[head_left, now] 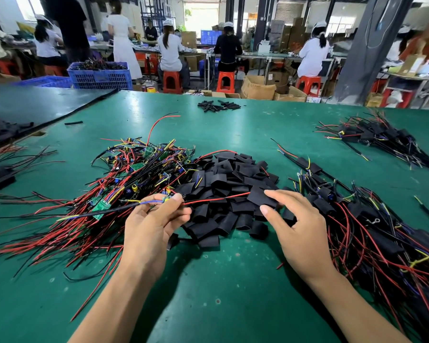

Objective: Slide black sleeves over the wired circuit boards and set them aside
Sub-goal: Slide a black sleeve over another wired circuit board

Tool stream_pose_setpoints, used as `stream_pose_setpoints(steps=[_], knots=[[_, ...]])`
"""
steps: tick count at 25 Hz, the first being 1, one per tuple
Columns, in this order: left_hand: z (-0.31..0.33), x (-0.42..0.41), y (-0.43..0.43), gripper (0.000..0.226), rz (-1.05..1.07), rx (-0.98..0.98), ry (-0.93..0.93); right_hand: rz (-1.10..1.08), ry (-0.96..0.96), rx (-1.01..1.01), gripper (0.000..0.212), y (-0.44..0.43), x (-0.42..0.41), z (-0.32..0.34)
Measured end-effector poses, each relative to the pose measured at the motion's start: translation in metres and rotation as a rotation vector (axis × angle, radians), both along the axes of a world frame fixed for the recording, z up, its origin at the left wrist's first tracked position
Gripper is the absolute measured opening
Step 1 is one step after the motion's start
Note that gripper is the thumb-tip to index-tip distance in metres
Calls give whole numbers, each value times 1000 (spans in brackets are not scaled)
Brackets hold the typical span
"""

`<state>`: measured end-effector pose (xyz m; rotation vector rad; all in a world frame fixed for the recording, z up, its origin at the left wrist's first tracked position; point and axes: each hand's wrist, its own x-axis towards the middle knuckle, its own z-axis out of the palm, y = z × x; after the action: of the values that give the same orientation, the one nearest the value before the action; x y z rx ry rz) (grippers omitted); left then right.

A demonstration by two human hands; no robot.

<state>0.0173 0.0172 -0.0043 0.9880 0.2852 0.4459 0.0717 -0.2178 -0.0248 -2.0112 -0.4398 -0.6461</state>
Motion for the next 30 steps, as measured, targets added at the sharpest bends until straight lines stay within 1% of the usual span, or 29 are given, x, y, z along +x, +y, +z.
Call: stream_pose_setpoints(steps=[5,7,12,14,17,19,20,23,25,28,30], knots=[[-2,-1,0,15,-30,25,-5,56,28,-27,27,0,-1,1],[-2,-1,0,15,-66,37,14,84,8,-98,28,0,-2,1],[-8,-3,-13,17,-149,154,90,164,11,-327,46,7,-10,2],[-10,-3,-21,19,-190,189,113,202,-6,-423,46,11,-14,0],[-14,-5,-28,19,-228,265,117,254,39,-514,47,14,-17,-3],[-14,-5,-30,13,-211,336,126,262,42,-514,47,13,-18,-4],[-14,-5,-30,13,-206,349,135,268,53,-501,47,13,-19,-3],[-12,-5,-31,31,-259,361,161,299,76,-423,48,14,-22,-3],[-11,-5,-32,30,-262,387,142,288,71,-401,52,14,-23,-3],[-11,-4,-31,22,-153,367,87,265,23,-379,52,15,-24,-2],[-11,-4,-30,25,-78,334,83,262,-16,-356,49,18,-27,-2]])
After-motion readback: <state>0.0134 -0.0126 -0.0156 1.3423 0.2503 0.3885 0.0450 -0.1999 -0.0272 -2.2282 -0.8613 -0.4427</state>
